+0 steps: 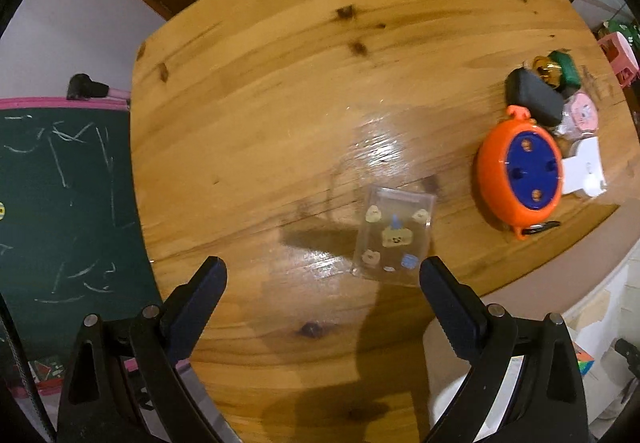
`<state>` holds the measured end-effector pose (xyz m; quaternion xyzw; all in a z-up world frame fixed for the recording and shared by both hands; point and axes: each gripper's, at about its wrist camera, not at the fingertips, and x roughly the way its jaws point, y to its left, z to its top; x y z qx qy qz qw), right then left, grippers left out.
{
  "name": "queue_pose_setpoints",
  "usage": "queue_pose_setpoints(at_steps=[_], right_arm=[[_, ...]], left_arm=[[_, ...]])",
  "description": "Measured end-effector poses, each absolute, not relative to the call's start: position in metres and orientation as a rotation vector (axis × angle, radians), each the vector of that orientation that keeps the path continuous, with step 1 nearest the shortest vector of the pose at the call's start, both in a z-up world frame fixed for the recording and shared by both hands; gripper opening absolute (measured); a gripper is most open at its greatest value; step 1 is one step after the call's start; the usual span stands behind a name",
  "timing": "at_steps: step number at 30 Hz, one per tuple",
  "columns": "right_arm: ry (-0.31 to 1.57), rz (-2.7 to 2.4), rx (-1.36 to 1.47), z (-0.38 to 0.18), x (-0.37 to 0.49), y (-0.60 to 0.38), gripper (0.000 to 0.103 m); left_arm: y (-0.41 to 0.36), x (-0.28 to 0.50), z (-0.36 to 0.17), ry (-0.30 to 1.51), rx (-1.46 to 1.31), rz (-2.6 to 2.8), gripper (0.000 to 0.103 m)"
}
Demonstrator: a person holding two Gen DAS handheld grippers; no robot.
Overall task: Organize rigid objects
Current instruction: 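Move the left gripper to the clear sticker box and grasp it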
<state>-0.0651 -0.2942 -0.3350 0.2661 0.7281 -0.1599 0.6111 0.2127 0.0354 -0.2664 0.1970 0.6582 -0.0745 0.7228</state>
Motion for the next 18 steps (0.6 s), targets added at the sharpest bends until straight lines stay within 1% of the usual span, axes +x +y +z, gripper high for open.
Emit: queue_pose_setpoints(at_steps=[13, 18], right_arm=[[1.69, -0.395, 0.584, -0.331, -0.061, -0.287, 0.007], [1.699, -0.393, 0.591, -0.332, -0.06, -0.288, 0.007]], left_arm=[[0.047, 0.231, -0.298, 1.554, 0.327, -0.231, 0.098], [0.038, 0.238, -0.31, 1.584, 0.312, -0.265, 0.098]])
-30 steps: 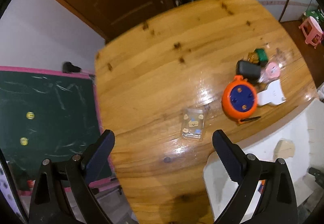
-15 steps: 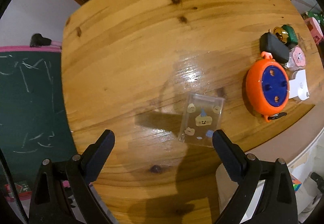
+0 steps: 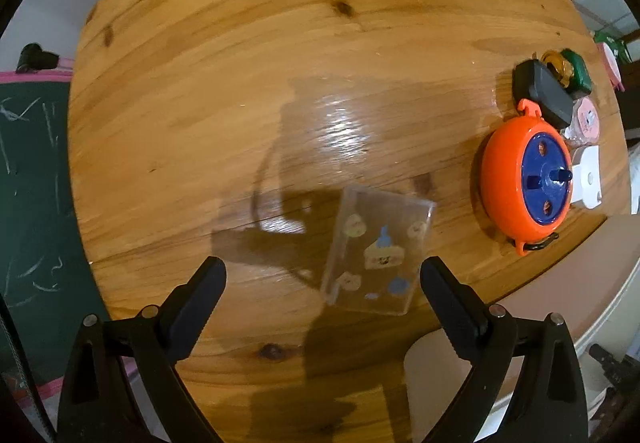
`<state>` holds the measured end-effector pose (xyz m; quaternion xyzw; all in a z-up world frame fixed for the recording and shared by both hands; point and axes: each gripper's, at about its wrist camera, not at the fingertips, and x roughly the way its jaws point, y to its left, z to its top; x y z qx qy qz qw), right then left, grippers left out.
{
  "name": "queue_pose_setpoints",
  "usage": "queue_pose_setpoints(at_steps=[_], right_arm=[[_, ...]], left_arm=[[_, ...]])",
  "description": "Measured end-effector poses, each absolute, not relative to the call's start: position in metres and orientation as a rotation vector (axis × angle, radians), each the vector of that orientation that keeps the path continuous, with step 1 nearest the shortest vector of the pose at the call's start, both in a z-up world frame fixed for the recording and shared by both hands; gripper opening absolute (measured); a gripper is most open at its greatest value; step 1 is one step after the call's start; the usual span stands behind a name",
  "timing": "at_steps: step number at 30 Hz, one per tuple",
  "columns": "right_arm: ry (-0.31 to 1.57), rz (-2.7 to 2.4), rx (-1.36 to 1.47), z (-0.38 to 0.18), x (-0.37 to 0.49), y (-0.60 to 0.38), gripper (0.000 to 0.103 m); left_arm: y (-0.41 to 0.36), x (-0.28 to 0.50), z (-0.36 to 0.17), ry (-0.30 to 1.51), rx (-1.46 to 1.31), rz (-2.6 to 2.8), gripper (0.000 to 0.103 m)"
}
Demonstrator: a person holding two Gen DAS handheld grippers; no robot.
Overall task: Organize rigid objects
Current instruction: 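Move the left gripper to the clear sticker box and grasp it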
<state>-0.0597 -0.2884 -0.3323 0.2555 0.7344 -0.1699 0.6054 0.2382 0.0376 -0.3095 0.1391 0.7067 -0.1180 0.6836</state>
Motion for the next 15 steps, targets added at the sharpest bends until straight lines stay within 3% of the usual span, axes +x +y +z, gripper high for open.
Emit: queue_pose_setpoints(at_steps=[9, 14, 15], right_arm=[[1.704, -0.383, 0.609, -0.335, -0.061, -0.293, 0.007], [1.708, -0.379, 0.613, -0.335, -0.061, -0.293, 0.007], [1.71, -0.378, 0.617, -0.336, -0.061, -0.294, 0.008]], left_arm=[[0.015, 0.243, -0.336, 1.614, 0.357, -0.294, 0.097], [0.012, 0.245, -0.331, 1.596, 0.3, -0.3, 0.083], [0.01, 0.246, -0.328, 1.583, 0.301, -0.306, 0.073]])
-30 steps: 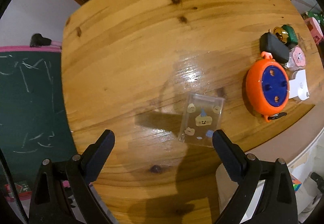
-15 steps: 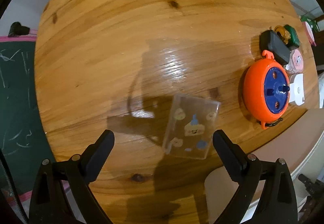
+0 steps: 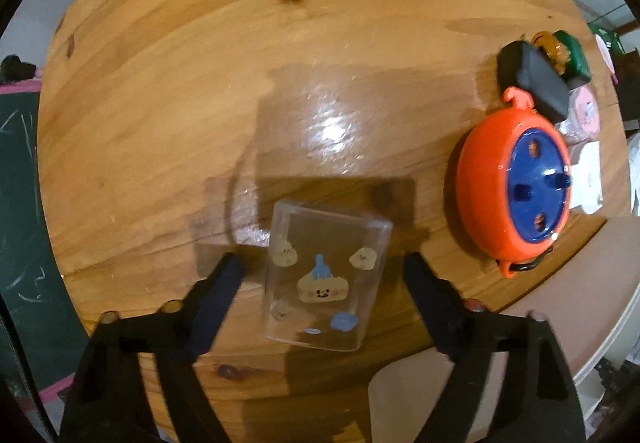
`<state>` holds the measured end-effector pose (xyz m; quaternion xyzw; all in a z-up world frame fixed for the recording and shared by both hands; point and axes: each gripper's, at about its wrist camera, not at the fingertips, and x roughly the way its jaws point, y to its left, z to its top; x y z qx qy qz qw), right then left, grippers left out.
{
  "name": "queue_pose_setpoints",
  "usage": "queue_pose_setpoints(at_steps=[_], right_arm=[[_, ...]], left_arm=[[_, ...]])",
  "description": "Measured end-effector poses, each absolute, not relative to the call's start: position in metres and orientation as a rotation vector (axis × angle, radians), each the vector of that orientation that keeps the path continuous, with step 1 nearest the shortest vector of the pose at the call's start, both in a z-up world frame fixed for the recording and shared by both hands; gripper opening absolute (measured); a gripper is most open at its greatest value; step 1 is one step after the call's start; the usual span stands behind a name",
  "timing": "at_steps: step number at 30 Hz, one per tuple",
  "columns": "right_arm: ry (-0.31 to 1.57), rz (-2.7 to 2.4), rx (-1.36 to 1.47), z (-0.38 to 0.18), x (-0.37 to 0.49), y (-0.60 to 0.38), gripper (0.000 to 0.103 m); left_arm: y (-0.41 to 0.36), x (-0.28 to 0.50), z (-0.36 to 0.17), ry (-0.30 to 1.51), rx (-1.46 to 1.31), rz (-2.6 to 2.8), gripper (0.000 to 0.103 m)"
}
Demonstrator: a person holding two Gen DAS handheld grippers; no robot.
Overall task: Organize rigid objects
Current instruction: 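Move the left gripper to the clear sticker box and grasp it, then carry the clear sticker box into the tray with the left gripper and release it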
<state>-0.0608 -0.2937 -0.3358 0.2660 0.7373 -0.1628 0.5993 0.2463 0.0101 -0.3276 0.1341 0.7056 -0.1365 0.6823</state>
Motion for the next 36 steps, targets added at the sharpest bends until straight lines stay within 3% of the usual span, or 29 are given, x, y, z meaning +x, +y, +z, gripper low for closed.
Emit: queue_pose_setpoints(at_steps=[1, 17, 21, 36], right_arm=[[1.711, -0.376, 0.624, -0.337, -0.061, -0.294, 0.009], [1.736, -0.369, 0.614, -0.336, -0.057, -0.29, 0.01], [1.771, -0.345, 0.612, -0.338, -0.058, -0.284, 0.017], [1.747, -0.381, 0.593, -0.336, -0.064, -0.281, 0.014]], left_arm=[[0.007, 0.245, -0.323, 1.568, 0.3, -0.311, 0.055], [0.008, 0.221, -0.316, 1.544, 0.327, -0.275, 0.055], [0.011, 0.223, -0.319, 1.546, 0.321, -0.264, 0.055], [0.011, 0.22, -0.303, 1.522, 0.304, -0.25, 0.055]])
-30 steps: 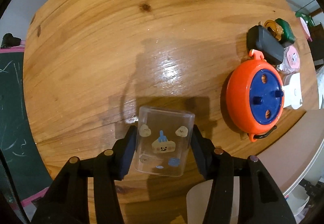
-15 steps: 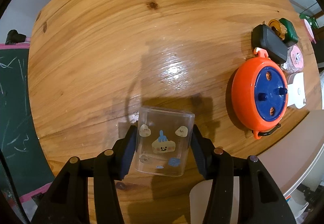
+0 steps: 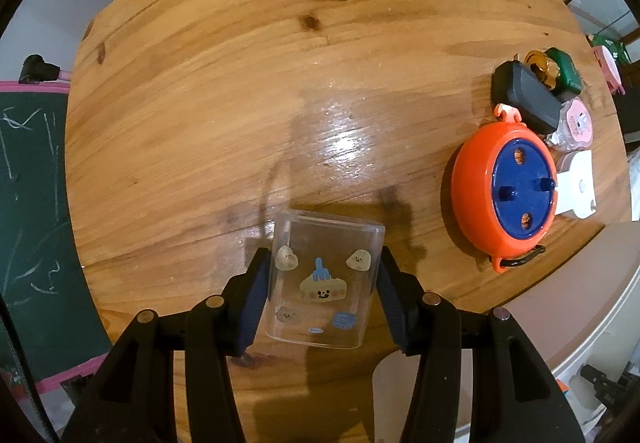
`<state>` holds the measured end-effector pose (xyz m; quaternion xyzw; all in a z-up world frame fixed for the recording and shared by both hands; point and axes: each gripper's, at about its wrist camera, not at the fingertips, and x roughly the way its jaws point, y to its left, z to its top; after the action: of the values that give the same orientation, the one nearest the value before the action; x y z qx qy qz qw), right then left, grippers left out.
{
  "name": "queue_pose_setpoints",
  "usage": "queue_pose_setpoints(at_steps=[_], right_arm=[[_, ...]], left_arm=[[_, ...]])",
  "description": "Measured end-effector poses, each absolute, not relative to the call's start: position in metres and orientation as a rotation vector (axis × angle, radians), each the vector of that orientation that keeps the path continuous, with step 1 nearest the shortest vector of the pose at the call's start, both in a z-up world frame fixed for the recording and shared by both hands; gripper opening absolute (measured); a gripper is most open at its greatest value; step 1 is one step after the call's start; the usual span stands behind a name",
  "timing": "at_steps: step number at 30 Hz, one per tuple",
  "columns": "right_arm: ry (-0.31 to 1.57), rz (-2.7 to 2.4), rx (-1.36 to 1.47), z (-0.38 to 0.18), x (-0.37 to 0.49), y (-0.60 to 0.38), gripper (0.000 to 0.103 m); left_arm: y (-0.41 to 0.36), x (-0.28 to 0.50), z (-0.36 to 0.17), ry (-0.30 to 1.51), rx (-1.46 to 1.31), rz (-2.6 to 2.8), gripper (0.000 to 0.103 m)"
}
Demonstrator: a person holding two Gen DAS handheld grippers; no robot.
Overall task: Organize rigid objects
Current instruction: 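Carry the clear sticker box into the tray with the left gripper and release it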
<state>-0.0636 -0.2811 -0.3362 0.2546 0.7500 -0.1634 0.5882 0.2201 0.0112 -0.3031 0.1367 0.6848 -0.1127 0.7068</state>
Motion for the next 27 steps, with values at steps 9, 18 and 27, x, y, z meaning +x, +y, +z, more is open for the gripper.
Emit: queue_pose_setpoints(at_steps=[9, 18, 27], right_arm=[[1.723, -0.374, 0.582, -0.336, -0.067, -0.28, 0.009], [1.712, -0.36, 0.555, -0.335, -0.067, -0.275, 0.009], [1.697, -0.345, 0.54, -0.332, -0.066, -0.276, 0.009]], left_arm=[[0.015, 0.209, -0.246, 1.398, 0.293, -0.245, 0.055], [0.011, 0.17, -0.163, 1.291, 0.249, -0.318, 0.056], [-0.025, 0.117, -0.126, 1.276, 0.247, -0.439, 0.056]])
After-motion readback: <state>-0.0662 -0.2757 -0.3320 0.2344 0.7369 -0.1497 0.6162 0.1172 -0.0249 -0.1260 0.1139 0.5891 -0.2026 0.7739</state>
